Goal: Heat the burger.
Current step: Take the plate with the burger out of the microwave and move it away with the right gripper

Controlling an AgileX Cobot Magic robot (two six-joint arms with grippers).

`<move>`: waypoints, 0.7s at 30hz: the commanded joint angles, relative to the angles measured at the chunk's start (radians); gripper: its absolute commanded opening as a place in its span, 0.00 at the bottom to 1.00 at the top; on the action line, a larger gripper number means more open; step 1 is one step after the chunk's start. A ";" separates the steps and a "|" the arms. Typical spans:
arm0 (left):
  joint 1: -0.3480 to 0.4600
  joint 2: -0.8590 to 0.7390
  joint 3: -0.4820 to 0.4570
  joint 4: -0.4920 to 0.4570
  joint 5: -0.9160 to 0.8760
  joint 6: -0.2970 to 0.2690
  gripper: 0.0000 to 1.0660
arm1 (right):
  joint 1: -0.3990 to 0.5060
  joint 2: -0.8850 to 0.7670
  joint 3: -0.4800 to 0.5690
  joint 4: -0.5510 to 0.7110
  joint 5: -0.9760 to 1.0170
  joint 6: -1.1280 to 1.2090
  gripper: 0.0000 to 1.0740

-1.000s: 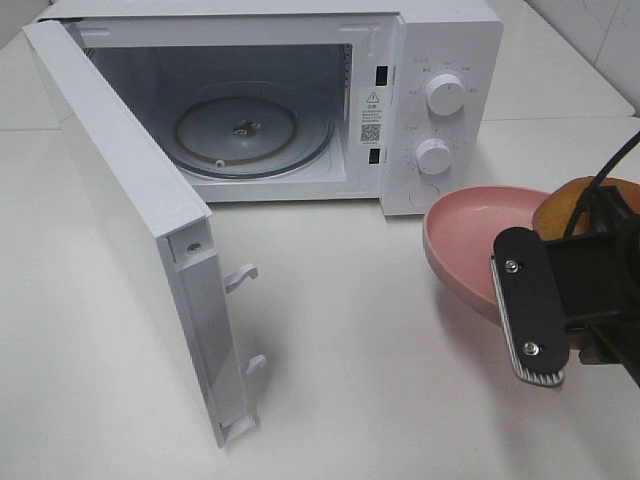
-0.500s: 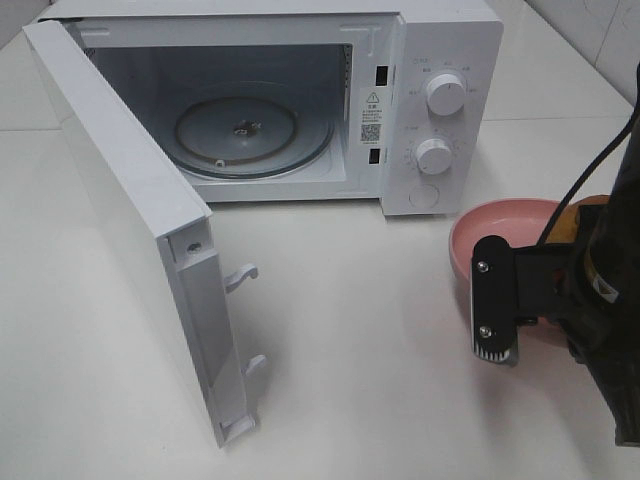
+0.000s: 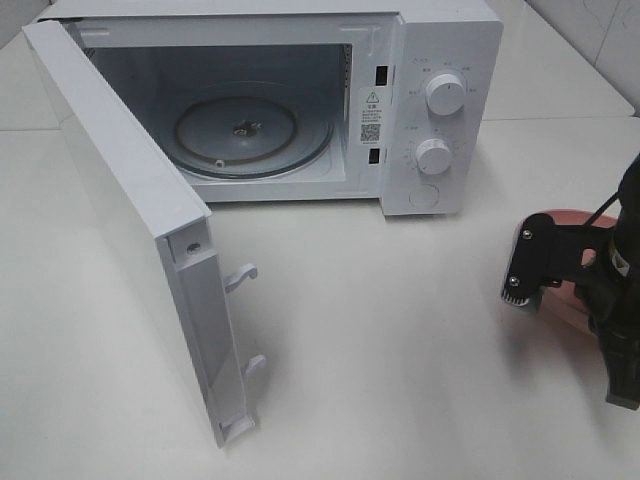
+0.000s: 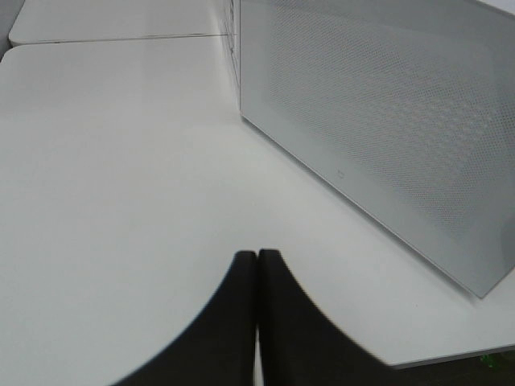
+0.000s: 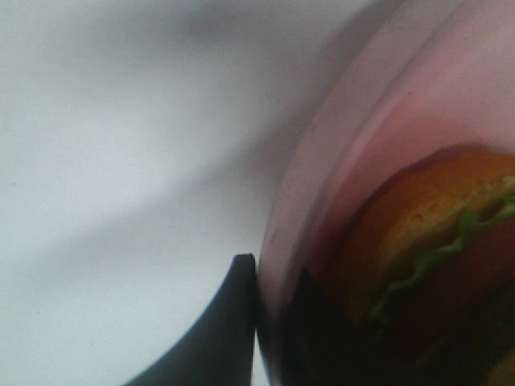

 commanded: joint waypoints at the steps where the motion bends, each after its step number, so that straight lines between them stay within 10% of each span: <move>1: 0.001 -0.007 0.002 -0.005 -0.014 0.000 0.00 | -0.020 0.032 -0.038 -0.042 -0.021 0.044 0.00; 12: 0.001 -0.007 0.002 -0.005 -0.014 0.000 0.00 | -0.020 0.065 -0.073 -0.024 -0.042 0.130 0.02; 21: 0.001 -0.007 0.002 -0.005 -0.014 0.000 0.00 | -0.020 0.065 -0.153 0.201 -0.002 0.130 0.37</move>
